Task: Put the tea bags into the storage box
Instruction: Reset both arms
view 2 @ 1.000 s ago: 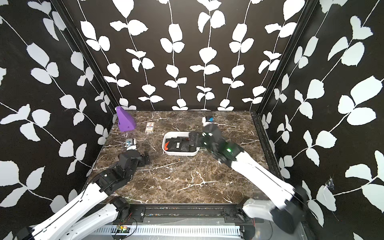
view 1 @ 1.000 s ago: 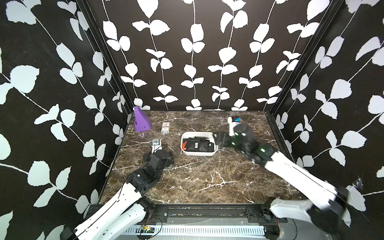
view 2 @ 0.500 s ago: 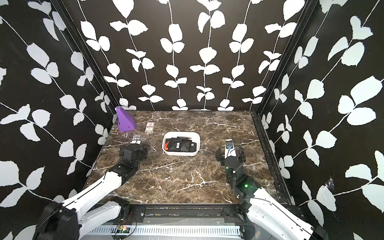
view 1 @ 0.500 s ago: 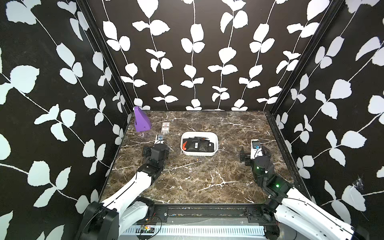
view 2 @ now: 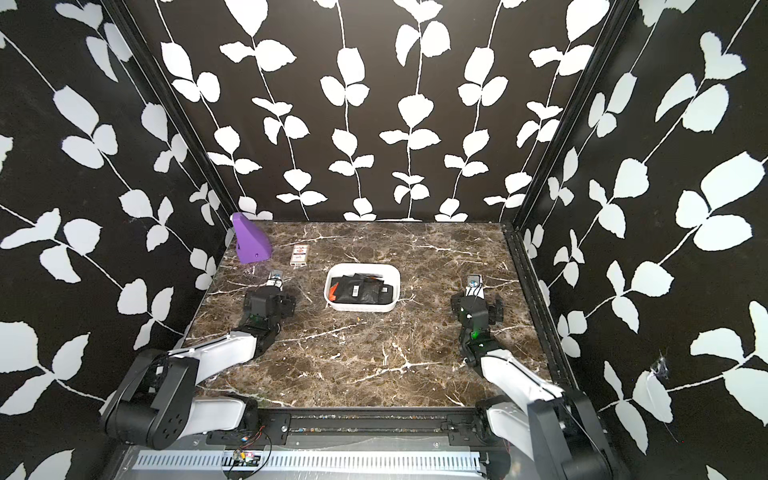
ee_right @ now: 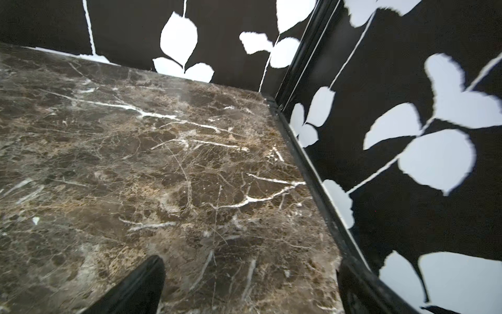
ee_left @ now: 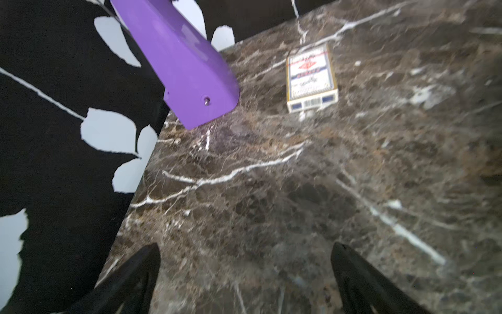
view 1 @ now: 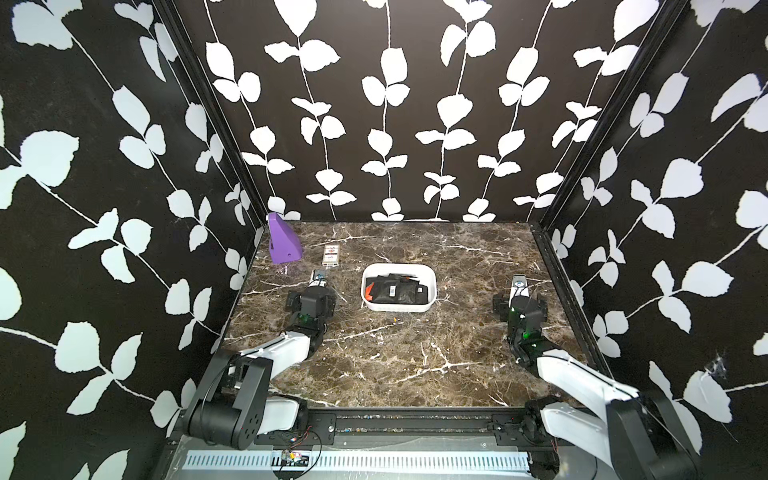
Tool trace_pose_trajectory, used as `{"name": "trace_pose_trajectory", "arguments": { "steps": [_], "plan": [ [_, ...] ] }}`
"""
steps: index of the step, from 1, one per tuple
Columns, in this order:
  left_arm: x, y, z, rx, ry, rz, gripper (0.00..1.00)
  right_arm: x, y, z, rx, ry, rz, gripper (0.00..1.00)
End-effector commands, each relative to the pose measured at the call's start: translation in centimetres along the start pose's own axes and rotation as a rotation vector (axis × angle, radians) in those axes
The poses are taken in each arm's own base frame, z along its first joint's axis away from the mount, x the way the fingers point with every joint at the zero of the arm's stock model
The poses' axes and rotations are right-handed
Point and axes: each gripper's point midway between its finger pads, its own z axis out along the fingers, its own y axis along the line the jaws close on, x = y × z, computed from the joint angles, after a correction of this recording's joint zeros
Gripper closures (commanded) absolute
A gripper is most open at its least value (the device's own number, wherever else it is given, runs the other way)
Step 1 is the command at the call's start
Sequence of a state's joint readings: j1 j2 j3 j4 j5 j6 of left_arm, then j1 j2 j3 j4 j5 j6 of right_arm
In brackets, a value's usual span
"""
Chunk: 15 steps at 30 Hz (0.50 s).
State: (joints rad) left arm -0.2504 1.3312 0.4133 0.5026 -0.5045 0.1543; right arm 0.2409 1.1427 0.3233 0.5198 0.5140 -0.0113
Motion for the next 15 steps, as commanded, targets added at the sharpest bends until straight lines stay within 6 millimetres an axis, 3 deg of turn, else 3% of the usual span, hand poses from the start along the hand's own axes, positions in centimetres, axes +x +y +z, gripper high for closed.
{"name": "trace_pose_trajectory", "arguments": {
  "steps": [1,4,9,15],
  "plan": [
    [-2.4,0.1,0.2,0.027,-0.129,-0.052,0.01,-1.4,0.5,1.2,-0.053,-0.076,0.096,0.01],
    [-3.1,-0.6,0.8,0.083,-0.182,-0.061,0.01,-0.7,1.3,2.4,-0.091,-0.063,0.057,0.01],
    [-2.3,-0.4,2.6,0.089,-0.186,-0.104,0.01,-0.9,1.8,3.2,-0.153,-0.089,0.034,0.00],
    [-1.7,-0.9,3.1,0.161,-0.218,-0.136,0.01,1.1,2.5,4.9,-0.189,-0.103,0.053,0.01]
  ]
}}
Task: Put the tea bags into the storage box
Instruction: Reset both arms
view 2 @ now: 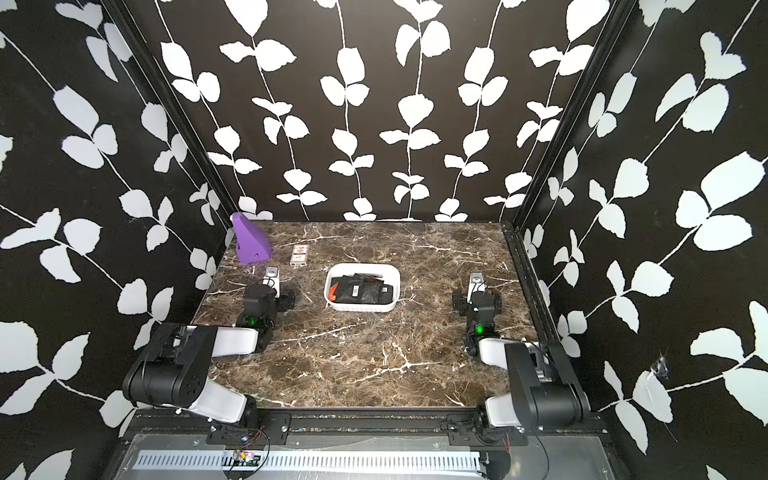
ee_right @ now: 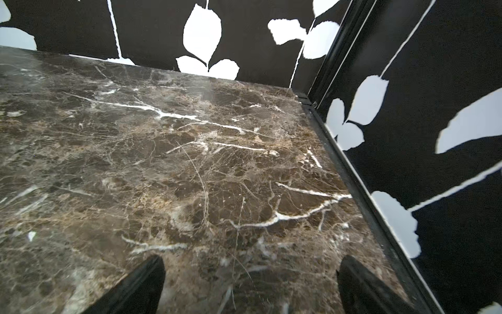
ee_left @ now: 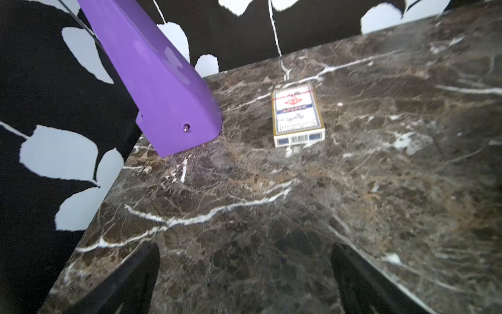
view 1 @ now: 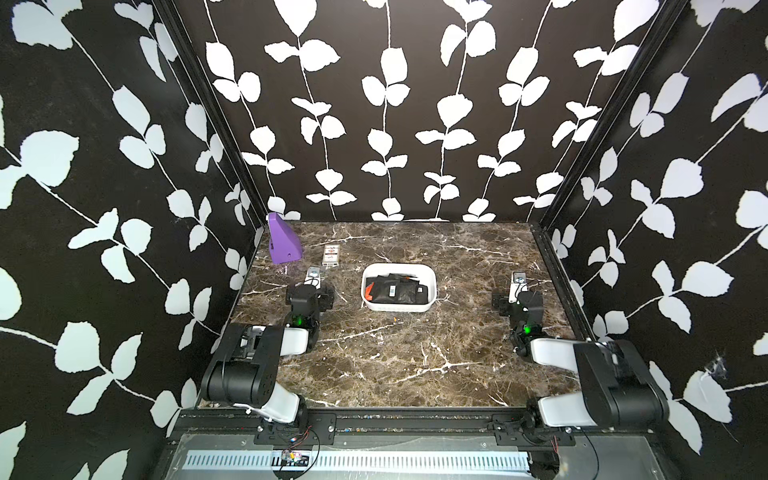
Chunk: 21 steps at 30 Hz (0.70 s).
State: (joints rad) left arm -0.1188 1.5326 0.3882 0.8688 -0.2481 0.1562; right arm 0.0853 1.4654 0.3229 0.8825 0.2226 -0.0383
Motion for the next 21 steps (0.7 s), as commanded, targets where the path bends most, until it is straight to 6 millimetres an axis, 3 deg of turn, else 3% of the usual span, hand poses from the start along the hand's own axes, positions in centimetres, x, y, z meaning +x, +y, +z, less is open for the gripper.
{"name": "trace_pose_trajectory", "arguments": {
  "steps": [1,3,5,21],
  "plan": [
    [-0.9,-0.8,0.1,0.069,-0.085,-0.022,0.01,-1.1,0.7,0.6,-0.041,-0.085,0.010,0.01],
    [-0.5,-0.7,0.4,0.086,-0.023,-0.036,0.01,-0.5,0.7,1.4,-0.039,0.013,0.003,0.01],
    [-0.5,-0.4,0.7,0.082,-0.031,-0.057,0.01,-0.7,0.0,2.0,-0.047,0.005,0.047,0.01],
    [-0.3,-0.3,0.7,0.082,-0.017,-0.059,0.01,-0.4,0.0,2.0,-0.049,0.027,0.044,0.01]
  ]
}}
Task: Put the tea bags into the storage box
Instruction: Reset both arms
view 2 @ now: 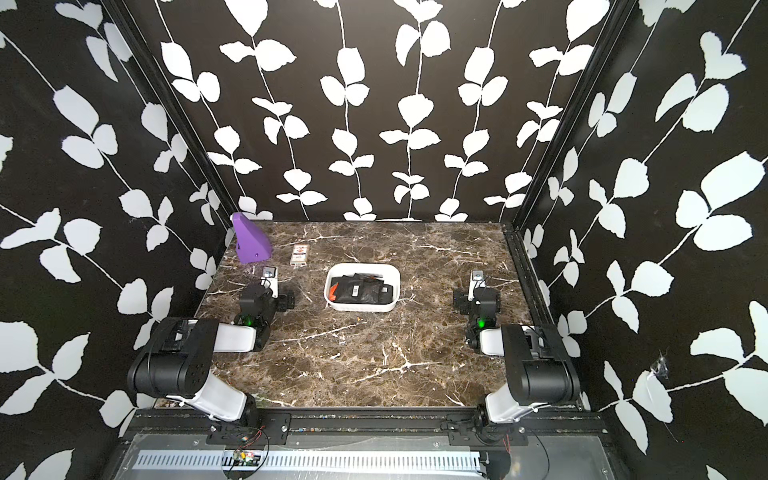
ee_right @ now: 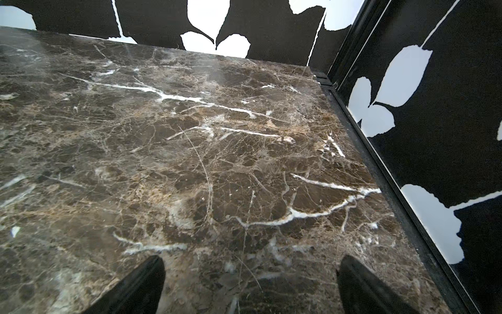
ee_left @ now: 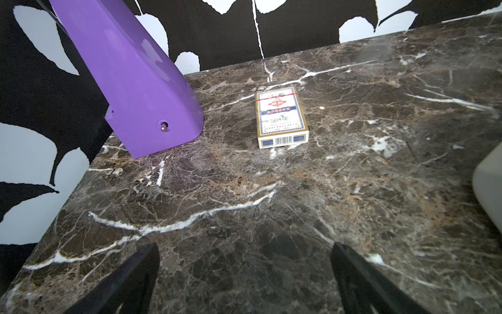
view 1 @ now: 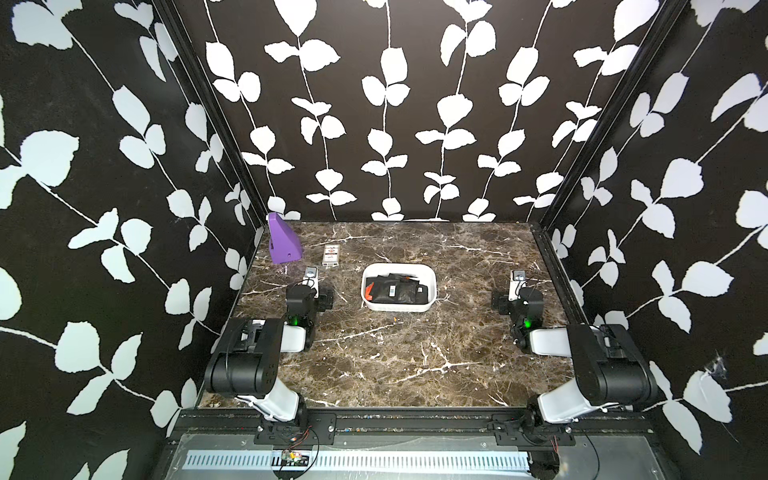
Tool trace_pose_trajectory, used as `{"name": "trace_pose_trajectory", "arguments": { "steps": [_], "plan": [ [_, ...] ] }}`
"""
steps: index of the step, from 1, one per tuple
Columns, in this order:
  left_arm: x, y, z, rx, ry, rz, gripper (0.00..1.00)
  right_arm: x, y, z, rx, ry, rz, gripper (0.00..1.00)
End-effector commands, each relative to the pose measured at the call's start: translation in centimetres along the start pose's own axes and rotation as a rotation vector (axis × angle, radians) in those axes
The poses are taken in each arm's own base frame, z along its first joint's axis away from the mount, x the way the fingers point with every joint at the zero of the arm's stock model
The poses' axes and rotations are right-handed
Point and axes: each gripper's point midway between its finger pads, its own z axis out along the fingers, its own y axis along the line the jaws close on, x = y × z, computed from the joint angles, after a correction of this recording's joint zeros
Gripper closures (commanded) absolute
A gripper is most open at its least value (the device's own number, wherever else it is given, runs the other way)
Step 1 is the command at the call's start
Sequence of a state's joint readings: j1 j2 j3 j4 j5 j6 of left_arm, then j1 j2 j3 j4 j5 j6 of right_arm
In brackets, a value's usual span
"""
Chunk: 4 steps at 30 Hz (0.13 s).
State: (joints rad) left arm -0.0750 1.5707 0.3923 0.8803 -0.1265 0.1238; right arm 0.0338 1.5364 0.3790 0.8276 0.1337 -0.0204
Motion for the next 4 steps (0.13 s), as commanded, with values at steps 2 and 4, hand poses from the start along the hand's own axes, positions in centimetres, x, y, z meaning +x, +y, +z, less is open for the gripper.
{"name": "trace_pose_trajectory", "arguments": {
  "steps": [2,4],
  "plan": [
    [-1.18,0.27,-0.02,0.002,-0.028,-0.014,0.01,-1.80,-0.06,0.18,-0.002,-0.045,0.021,0.01],
    [-1.17,0.31,-0.04,0.000,-0.028,-0.014,0.01,-1.84,-0.06,0.11,-0.002,-0.048,0.021,0.01]
  ]
}}
